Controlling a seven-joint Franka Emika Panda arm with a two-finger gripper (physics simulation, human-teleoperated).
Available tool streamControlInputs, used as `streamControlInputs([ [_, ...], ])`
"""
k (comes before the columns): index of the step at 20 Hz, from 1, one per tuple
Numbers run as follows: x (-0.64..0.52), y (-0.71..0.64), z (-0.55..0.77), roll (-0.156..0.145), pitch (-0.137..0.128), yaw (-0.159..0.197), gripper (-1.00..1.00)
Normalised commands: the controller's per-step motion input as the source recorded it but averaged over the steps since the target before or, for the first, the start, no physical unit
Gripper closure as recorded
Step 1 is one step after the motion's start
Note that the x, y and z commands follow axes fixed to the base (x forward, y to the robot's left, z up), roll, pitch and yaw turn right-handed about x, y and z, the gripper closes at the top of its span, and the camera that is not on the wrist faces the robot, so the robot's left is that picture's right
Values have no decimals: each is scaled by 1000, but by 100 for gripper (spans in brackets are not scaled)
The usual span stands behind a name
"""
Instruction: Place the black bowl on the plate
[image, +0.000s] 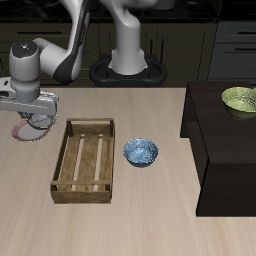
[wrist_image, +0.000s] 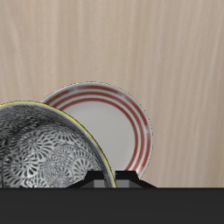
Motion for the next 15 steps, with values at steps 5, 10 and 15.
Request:
streamControlInputs([
  [5,5,2,-160,-16,22,-1,100],
  [10,8,-59,-158,-39,24,-2,100],
  [15,-28,-49,-48,-30,10,-10,-100],
])
